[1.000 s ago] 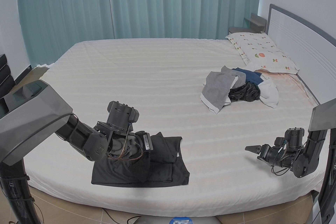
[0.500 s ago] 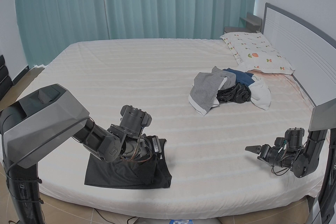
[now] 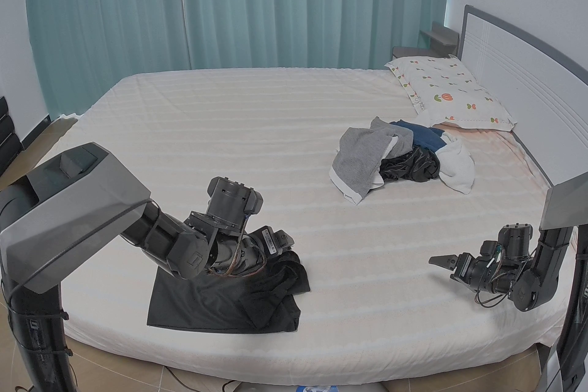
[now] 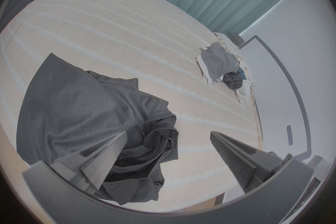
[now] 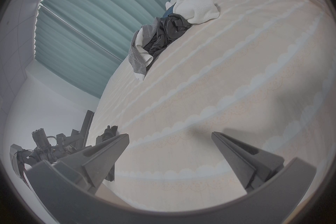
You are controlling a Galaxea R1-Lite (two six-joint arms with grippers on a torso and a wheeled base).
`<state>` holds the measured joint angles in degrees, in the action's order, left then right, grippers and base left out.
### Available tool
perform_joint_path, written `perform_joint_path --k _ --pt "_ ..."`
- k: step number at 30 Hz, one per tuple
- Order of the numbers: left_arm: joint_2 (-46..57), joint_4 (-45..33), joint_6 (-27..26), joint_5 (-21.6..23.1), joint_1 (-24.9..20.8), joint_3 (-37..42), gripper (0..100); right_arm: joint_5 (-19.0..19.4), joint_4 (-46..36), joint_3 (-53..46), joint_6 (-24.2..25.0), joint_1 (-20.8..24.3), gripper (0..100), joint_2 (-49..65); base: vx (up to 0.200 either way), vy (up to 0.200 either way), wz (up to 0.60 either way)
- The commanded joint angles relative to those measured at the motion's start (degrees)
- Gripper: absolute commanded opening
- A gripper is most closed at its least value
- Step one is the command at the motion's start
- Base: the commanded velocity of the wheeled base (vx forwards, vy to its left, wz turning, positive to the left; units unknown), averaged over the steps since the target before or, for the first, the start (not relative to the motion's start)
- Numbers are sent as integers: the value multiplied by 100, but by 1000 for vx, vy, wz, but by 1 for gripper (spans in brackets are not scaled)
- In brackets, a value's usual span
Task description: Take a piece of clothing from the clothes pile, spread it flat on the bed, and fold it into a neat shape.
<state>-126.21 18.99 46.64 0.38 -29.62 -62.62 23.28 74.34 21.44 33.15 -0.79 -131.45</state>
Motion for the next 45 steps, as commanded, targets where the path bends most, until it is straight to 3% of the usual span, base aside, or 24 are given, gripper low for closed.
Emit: perform_joint_path --k 1,5,11,17,28,33,38,45 --pt "290 43 73 33 159 286 100 1 2 -9 -1 0 100 -12 0 0 0" --pt "606 78 179 648 589 998 100 1 2 -9 -1 0 100 -3 -50 0 0" --pt "808 562 372 1175 1064 1718 100 1 11 0 -1 0 100 -3 -167 0 0" --pt "694 1054 961 1087 1284 1780 100 -8 2 9 -1 0 100 -12 0 0 0" --pt "738 1027 1014 1158 1556 1692 100 -26 19 9 -1 141 100 -12 0 0 0" --pt "694 1010 1014 1201 1741 1674 100 -70 116 0 -1 185 100 -30 0 200 0" --pt "641 1010 1049 1702 2048 1648 100 -114 125 9 -1 290 100 -12 0 200 0" --pt "527 1054 1137 1834 2180 1639 100 -553 125 53 -1 686 100 5 0 200 0"
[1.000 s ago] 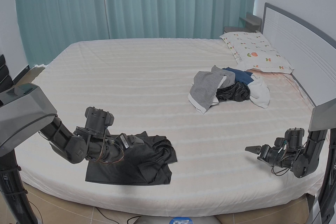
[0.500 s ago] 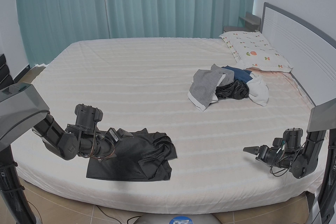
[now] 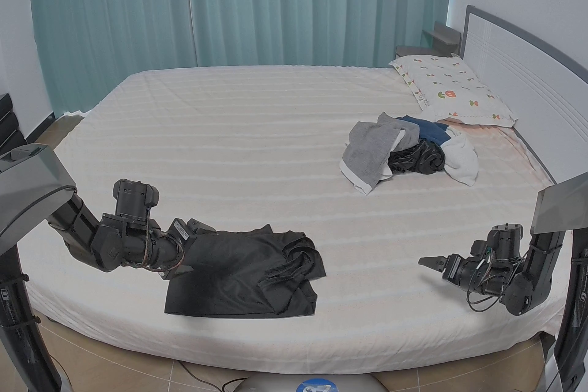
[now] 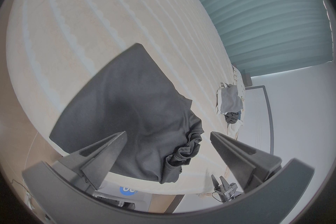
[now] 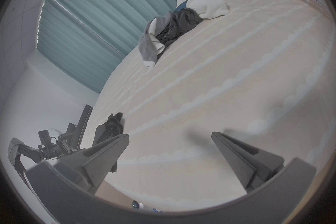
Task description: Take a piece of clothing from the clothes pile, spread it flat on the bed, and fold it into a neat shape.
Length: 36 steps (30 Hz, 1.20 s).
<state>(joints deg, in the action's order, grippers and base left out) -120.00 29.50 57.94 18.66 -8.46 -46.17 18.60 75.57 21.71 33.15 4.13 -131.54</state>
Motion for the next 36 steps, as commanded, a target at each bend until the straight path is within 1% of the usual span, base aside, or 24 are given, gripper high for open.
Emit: perform_joint_path --k 1,7,8,10,13,15,19,21,22,23,27,34,36 --pt "-146 12 7 14 73 -15 100 -226 2 44 -1 360 100 5 0 200 0" --pt "-234 3 24 14 125 -112 100 -595 -86 263 -1 764 100 58 0 200 0" --pt "-234 3 24 14 134 -112 100 -770 -113 369 -1 923 100 58 0 200 0" --pt "-243 3 24 14 134 -112 100 -973 -157 422 -1 1107 100 32 0 200 0" --pt "-252 3 24 6 134 -112 100 -1175 -201 545 -1 1468 100 32 0 200 0" --pt "-252 3 24 14 134 -112 100 -1324 -262 633 -1 1626 100 49 0 200 0" --pt "-252 3 24 6 134 -112 100 -1667 -640 958 -1 1933 100 76 0 200 0" --pt "-252 3 24 6 134 -112 100 -1737 -737 1046 -1 1977 100 67 0 200 0" --pt "-260 3 24 6 134 -121 100 -1860 -921 1204 -1 2100 100 49 0 200 0" --pt "-260 3 24 6 134 -121 100 -1869 -930 1213 -1 2109 100 49 0 200 0" --pt "-260 3 15 6 125 -121 100 -2247 -1115 1415 -19 2311 100 14 0 200 0" --pt "-260 12 -2 -12 108 -130 100 -2352 -1387 1573 -107 2338 100 -48 0 0 0" --pt "-260 12 -2 -12 108 -130 100 -2555 -1510 1617 -186 2338 100 -74 0 0 0"
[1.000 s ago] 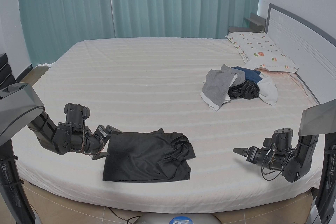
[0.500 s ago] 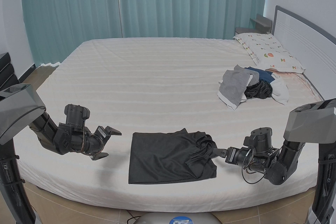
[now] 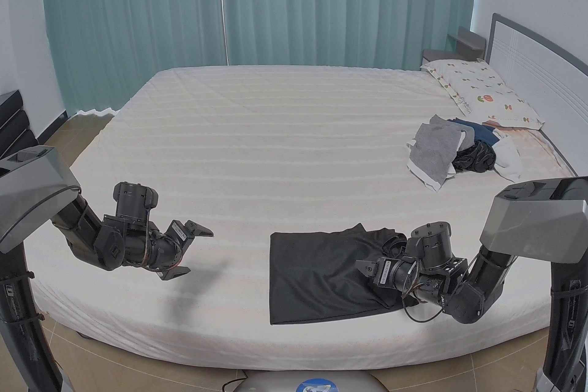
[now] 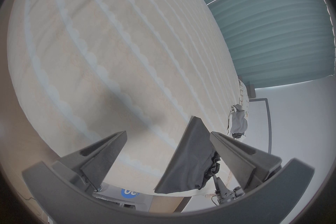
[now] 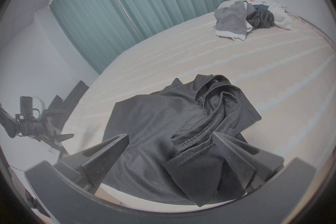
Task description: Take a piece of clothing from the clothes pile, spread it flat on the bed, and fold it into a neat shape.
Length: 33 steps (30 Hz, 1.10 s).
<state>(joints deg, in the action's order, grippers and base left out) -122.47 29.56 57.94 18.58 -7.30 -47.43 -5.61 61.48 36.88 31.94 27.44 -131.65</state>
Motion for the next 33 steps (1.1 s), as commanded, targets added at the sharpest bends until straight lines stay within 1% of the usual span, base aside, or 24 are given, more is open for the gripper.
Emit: perform_joint_path --k 1,2,3,6,10,11,16,22,28,30,33 --pt "-14 6 -2 -3 -8 -3 100 -142 -110 109 -74 7 100 -63 0 0 0" --pt "-14 6 -2 -3 -8 -3 100 -336 -206 188 -214 7 100 -107 0 0 0" --pt "-14 6 -2 -3 -8 -3 100 -371 -241 197 -241 -2 100 -107 0 0 0" --pt "-14 6 -2 -3 -8 -3 100 -432 -294 171 -302 -2 100 -124 0 0 0" --pt "-14 6 -2 -12 -8 -3 100 -450 -312 109 -504 -2 100 -142 0 0 0" --pt "-14 6 -2 -12 -8 -3 100 -459 -312 100 -531 -11 0 -142 0 0 0" --pt "-14 -3 -2 -12 -8 -3 100 -459 -435 -146 -707 -28 0 -45 0 0 0" --pt "-14 -3 -2 -12 -8 -3 100 -432 -391 -506 -777 -230 0 271 0 0 0" --pt "-23 -3 -2 -12 -8 -3 100 -239 -347 -902 -830 -389 0 482 0 0 0" --pt "-23 -3 -2 -12 -8 -3 100 -125 -259 -1077 -891 -485 0 491 0 0 0" --pt "-23 -3 -2 -12 -8 6 100 -107 -145 -1183 -1067 -635 0 500 0 0 0"
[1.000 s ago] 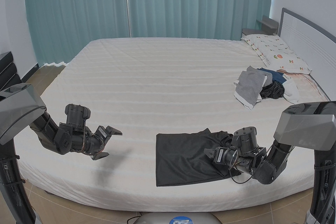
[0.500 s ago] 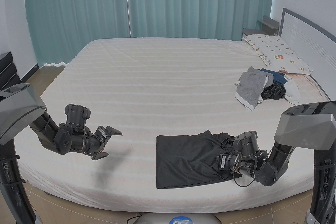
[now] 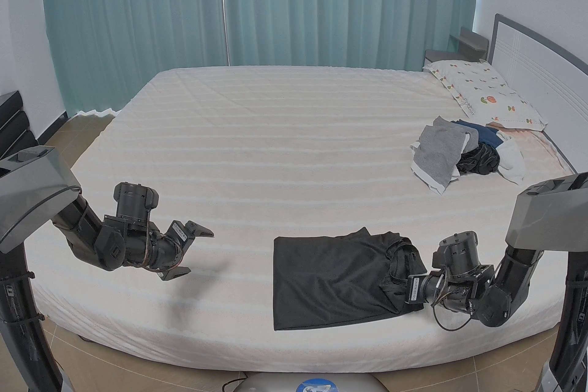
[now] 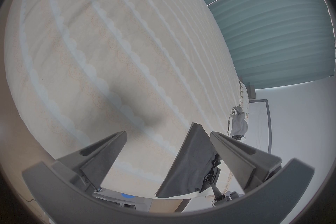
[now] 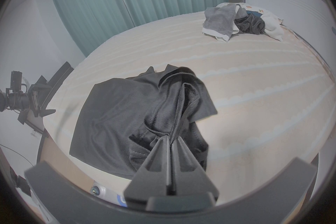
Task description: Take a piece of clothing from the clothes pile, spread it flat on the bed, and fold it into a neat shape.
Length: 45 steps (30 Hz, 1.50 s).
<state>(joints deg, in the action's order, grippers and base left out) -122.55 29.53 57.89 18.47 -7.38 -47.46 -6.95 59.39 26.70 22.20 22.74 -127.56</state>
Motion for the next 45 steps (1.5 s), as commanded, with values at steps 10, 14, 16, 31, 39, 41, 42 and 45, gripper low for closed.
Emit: perform_joint_path --k 10,14,16,31,39,41,42,45 --pt "-14 1 3 -10 -1 8 100 695 310 -481 -664 -648 0 -5 0 0 0" --pt "-14 1 3 -10 -1 8 100 897 310 -552 -972 -911 0 -23 0 0 0" --pt "-14 -8 3 -10 -1 8 100 994 301 -543 -1025 -982 0 -32 0 0 0" --pt "-14 -8 3 -10 -1 8 100 1222 319 -437 -1306 -1702 100 -85 0 0 0" --pt "-6 9 64 -45 17 0 100 1644 345 -288 -866 -1878 100 566 50 0 0" --pt "-6 9 47 -45 8 8 100 1644 538 -200 -374 -1632 100 601 200 0 0" --pt "-6 9 47 -45 8 8 100 1627 661 -165 -111 -1526 100 601 200 0 0" --pt "-14 9 47 -45 8 0 100 1609 934 -77 707 -1105 100 548 200 0 0"
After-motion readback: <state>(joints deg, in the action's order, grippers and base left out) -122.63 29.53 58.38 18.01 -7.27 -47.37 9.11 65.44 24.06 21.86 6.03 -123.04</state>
